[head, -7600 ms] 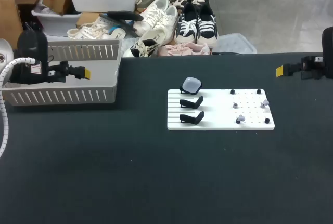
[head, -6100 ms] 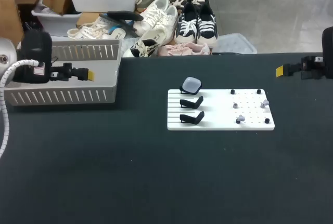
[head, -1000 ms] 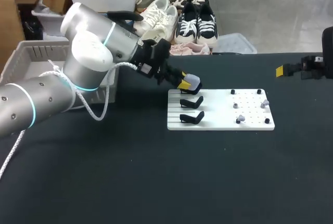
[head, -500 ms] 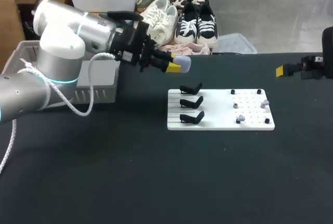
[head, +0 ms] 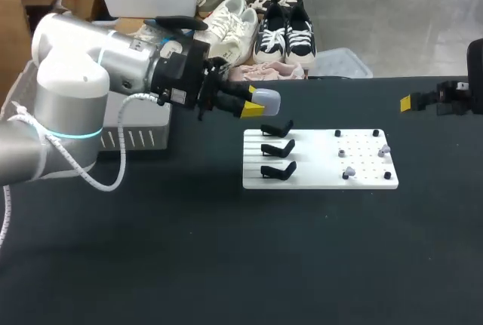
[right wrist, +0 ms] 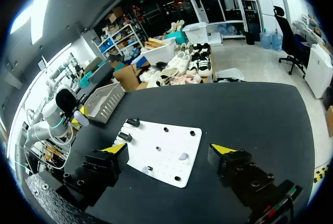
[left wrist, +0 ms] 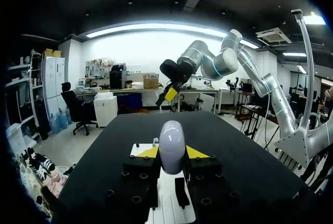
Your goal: Pick up each earbud case from the left stands, insert the matching earbuds, close the lid, and place the case in the box.
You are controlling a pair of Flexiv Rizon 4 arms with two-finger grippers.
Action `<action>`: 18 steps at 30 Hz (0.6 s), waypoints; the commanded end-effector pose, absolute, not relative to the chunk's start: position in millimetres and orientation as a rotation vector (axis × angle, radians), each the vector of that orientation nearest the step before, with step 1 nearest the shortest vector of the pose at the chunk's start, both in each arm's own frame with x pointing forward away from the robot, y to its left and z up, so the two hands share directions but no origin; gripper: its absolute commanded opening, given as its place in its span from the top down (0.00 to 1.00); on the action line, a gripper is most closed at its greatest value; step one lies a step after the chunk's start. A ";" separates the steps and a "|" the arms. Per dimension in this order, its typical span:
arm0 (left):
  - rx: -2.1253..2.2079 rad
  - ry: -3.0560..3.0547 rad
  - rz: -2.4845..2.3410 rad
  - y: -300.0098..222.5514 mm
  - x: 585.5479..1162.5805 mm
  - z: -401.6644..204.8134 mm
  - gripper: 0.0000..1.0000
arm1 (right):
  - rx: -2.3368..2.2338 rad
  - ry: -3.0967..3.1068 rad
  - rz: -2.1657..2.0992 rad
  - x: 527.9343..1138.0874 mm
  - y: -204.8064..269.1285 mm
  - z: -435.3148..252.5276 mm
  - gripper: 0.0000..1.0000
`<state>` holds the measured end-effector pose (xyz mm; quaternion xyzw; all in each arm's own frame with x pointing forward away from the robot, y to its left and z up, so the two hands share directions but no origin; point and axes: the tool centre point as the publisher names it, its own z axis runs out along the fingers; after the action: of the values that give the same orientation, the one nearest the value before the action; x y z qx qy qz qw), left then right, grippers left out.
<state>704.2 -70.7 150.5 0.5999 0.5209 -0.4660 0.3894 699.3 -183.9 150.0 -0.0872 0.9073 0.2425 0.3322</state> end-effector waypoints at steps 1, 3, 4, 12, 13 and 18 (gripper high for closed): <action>1.281 1.445 -0.900 -64.1 679.6 154.5 1.00 | -0.231 2.371 0.637 699.7 -184.9 149.9 0.00; 1.281 1.445 -0.900 -64.1 679.6 154.5 1.00 | -0.231 2.371 0.637 699.7 -184.9 149.9 0.00; 1.281 1.445 -0.900 -64.1 679.6 154.5 1.00 | -0.231 2.371 0.637 699.7 -184.9 149.9 0.00; 1.281 1.445 -0.900 -64.1 679.6 154.5 1.00 | -0.231 2.371 0.637 699.7 -184.9 149.9 0.00; 1.281 1.445 -0.900 -64.1 679.6 154.5 1.00 | -0.231 2.371 0.637 699.7 -184.9 149.9 0.00; 1.281 1.445 -0.900 -64.1 679.6 154.5 1.00 | -0.231 2.371 0.637 699.7 -184.9 149.9 0.00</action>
<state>684.1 -64.4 154.5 0.5653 0.5615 -0.4180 0.4365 699.3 -183.9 150.0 -0.0872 0.9073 0.2425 0.3322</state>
